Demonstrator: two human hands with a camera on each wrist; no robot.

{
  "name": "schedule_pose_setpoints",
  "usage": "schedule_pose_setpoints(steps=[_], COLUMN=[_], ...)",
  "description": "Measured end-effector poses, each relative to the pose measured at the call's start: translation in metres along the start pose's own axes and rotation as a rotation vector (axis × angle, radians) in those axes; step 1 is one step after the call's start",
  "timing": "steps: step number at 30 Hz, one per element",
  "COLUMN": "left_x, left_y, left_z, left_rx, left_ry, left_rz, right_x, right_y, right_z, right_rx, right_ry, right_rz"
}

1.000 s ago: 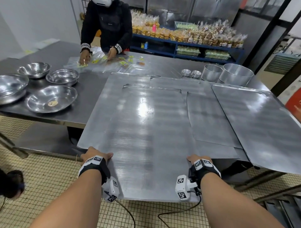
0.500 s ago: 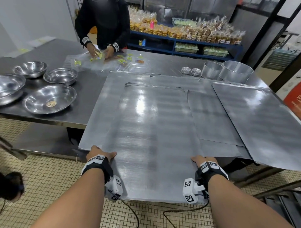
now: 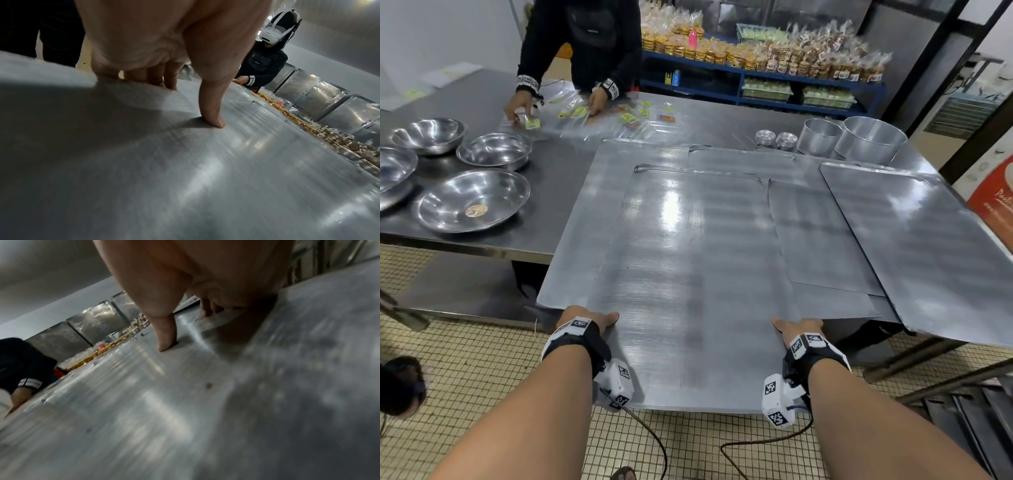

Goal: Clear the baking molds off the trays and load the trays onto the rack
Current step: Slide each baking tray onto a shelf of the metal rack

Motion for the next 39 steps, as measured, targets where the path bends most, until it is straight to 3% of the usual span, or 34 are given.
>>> schedule_pose_setpoints(steps=[9,13,15,19,22,30,39], left_x=[0.005,-0.005,-0.009,-0.015,-0.015,-0.019,-0.002], left_y=[-0.017,-0.018,-0.017,-0.018,-0.020,-0.028,-0.046], left_z=[-0.007,0.010,0.014,0.011,0.011,0.013,0.006], left_rx=[-0.097,-0.161,-0.129,-0.080,-0.080,-0.006,0.114], left_ry=[0.019,-0.043,-0.042,-0.017,-0.038,-0.083,-0.046], left_rz=[0.071,-0.013,-0.097,-0.179,-0.228,-0.207,-0.330], right_x=[-0.013,-0.018,-0.024,-0.023,-0.013,-0.001,0.012], right_y=[-0.016,-0.007,-0.009,-0.014,-0.013,-0.009,-0.013], right_z=[-0.019,-0.012,-0.022,-0.043,-0.043,-0.054,-0.057], right_rx=[-0.132,-0.089,-0.022,-0.056,-0.061,-0.055,0.006], right_ry=[-0.072,-0.131,-0.170,-0.078,-0.006,0.145,0.057], right_rz=[-0.228,-0.420,-0.469,-0.370,-0.142,0.014,0.187])
Point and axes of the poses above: each hand's wrist, its own z-axis towards the middle knuckle, its own y-axis out of the palm, x = y × z, the point moved 1 cm from there along z, towards the middle knuckle, and after that the axes turned 6 degrees about y, right-handed, at the moved point
